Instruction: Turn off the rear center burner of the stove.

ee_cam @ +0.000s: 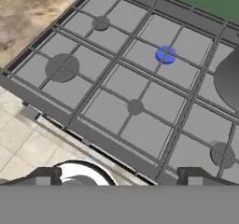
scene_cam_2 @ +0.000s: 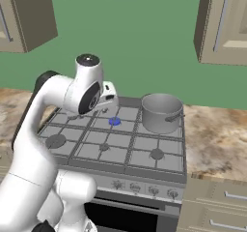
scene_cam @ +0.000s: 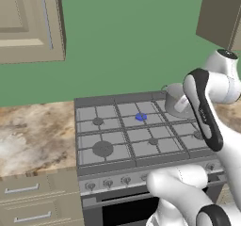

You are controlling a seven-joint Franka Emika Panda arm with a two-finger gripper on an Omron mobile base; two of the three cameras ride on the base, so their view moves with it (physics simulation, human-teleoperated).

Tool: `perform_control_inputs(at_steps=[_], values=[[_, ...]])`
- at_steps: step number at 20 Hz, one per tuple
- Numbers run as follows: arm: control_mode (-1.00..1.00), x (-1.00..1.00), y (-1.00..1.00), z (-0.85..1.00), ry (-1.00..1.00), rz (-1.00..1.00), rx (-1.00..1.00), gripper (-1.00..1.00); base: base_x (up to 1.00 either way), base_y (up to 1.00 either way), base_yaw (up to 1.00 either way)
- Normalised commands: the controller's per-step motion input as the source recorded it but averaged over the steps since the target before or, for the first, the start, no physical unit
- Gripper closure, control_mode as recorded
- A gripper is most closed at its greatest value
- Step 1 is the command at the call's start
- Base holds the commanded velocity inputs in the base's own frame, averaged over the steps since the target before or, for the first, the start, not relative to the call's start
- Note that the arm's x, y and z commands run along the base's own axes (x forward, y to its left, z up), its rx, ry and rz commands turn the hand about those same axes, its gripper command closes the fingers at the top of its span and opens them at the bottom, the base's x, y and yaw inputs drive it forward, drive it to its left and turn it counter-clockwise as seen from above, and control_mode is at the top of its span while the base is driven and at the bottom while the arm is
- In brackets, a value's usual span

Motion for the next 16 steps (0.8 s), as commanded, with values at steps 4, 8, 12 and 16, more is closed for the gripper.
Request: perform_control_inputs(at_steps=[4,8,12,16], values=[[-1.0,-0.57,-0.47,-0.23,-0.29,0.49,-0.06,-1.0,0.0,0.0,0.0],[-1.0,-0.47,-0.34,-0.29,-0.33,0.51,-0.1,-1.0,0.0,0.0,0.0],[-1.0,-0.44,-0.51,-0.31,-0.36,0.47,-0.05,-1.0,0.0,0.0,0.0],[-1.0,-0.53,-0.21,-0.36,-0.48,0.48,-0.1,-1.0,0.0,0.0,0.0]])
